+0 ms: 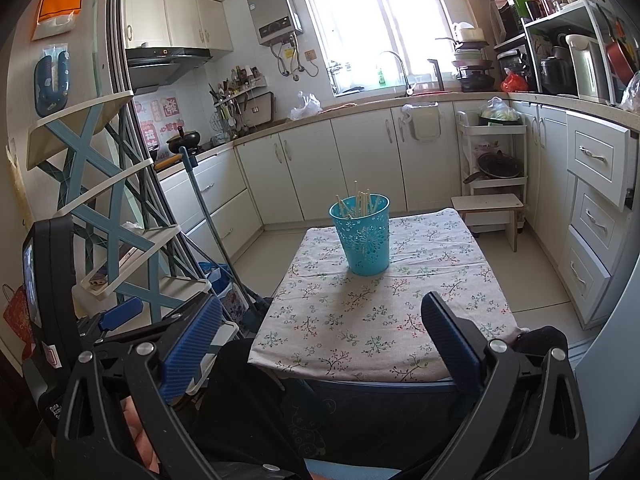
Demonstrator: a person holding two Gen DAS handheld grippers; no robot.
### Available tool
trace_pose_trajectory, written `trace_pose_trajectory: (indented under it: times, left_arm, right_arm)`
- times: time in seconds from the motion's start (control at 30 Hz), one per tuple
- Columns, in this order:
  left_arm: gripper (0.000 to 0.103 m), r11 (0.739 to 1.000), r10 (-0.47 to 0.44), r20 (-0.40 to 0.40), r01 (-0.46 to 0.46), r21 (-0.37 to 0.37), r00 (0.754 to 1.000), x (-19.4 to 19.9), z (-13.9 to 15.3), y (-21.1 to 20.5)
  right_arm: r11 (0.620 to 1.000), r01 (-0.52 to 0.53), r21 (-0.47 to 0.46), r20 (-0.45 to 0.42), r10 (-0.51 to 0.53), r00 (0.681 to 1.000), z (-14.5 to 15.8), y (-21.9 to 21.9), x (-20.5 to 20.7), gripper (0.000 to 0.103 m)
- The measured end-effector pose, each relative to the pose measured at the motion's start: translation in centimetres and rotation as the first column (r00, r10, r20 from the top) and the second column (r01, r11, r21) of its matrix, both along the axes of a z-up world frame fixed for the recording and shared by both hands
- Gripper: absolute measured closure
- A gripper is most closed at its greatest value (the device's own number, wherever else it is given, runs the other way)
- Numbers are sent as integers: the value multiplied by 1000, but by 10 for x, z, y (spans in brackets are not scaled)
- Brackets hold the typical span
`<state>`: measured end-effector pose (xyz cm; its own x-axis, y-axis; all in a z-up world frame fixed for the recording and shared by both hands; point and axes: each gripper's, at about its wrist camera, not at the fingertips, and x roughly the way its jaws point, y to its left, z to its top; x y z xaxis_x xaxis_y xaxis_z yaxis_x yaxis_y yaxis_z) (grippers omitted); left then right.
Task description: Organize utensils
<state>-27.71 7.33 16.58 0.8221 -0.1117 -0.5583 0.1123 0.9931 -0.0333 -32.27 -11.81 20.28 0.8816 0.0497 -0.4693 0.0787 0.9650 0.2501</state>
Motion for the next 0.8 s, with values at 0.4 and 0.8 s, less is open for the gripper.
trace_pose_trajectory:
  times: [0.4, 0.8]
  left_arm:
    - [8, 987, -79, -123, 60, -151, 989, 25, -19, 14]
    - [8, 1000, -28, -98, 28, -3, 995, 61, -23, -10]
  right_arm:
    - [1000, -2, 2, -23, 2, 1000, 0, 0, 5, 7]
    - [998, 21, -53, -126, -28, 992, -23, -8, 53, 7]
